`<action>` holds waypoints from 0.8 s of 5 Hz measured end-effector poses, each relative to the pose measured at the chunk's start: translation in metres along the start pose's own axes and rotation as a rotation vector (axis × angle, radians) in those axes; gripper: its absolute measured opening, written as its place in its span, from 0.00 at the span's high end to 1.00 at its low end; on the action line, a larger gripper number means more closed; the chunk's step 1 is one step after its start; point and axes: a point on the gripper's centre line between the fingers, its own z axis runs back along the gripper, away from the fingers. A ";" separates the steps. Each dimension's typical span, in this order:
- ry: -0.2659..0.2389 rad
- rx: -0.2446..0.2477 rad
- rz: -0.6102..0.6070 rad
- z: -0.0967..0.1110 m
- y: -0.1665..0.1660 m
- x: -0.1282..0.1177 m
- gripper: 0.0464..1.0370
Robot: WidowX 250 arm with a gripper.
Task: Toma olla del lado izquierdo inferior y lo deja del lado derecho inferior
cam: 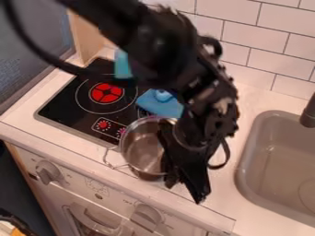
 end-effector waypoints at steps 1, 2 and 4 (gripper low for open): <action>-0.010 0.012 0.007 -0.007 0.002 0.011 0.96; -0.008 0.007 0.025 -0.010 0.006 0.016 0.93; 0.033 -0.031 0.033 -0.012 0.006 0.012 0.45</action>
